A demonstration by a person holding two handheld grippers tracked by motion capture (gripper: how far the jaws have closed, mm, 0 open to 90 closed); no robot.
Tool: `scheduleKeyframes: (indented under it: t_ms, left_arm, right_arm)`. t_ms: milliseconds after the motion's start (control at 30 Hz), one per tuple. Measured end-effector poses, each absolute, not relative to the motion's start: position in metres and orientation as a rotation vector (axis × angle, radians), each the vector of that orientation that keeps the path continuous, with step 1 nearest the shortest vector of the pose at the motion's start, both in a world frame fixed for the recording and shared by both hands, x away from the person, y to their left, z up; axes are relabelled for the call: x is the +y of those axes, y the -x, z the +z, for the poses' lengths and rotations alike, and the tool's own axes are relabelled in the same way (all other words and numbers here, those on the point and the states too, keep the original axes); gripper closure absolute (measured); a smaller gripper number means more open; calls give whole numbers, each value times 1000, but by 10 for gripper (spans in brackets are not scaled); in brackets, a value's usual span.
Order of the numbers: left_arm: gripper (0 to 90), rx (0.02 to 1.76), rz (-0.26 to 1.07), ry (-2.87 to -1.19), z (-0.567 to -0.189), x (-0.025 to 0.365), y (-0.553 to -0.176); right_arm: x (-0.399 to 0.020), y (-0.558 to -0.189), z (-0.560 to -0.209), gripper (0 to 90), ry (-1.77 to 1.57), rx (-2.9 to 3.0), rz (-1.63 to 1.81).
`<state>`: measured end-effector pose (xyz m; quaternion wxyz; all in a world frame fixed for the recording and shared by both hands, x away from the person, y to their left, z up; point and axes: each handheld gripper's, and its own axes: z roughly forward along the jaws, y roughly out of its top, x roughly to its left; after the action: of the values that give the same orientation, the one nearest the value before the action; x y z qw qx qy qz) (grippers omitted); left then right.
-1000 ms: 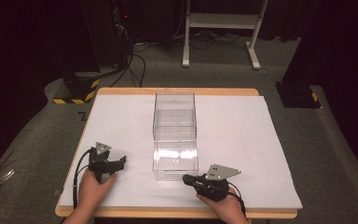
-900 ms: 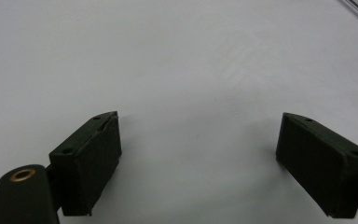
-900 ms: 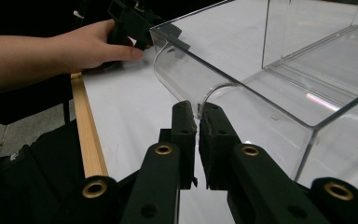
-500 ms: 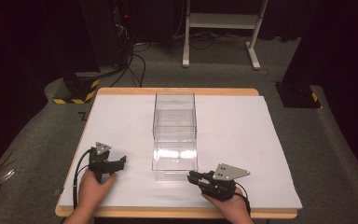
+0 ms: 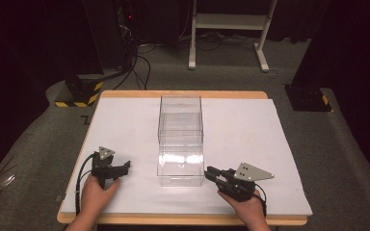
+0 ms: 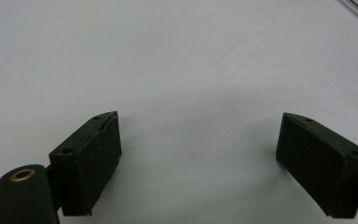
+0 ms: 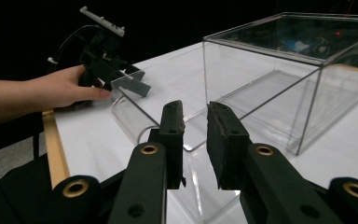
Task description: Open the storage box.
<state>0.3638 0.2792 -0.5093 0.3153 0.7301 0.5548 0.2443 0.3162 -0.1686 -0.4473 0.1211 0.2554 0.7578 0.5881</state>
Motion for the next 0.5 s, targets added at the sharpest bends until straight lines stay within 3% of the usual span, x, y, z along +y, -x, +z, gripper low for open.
scheduleKeyframes:
  t_ms: [500]
  left_arm:
    - [141,1462,645,-1922,-509,279,-364]
  right_arm:
    - [-192,-332,-455,739,-882,2141,1629]
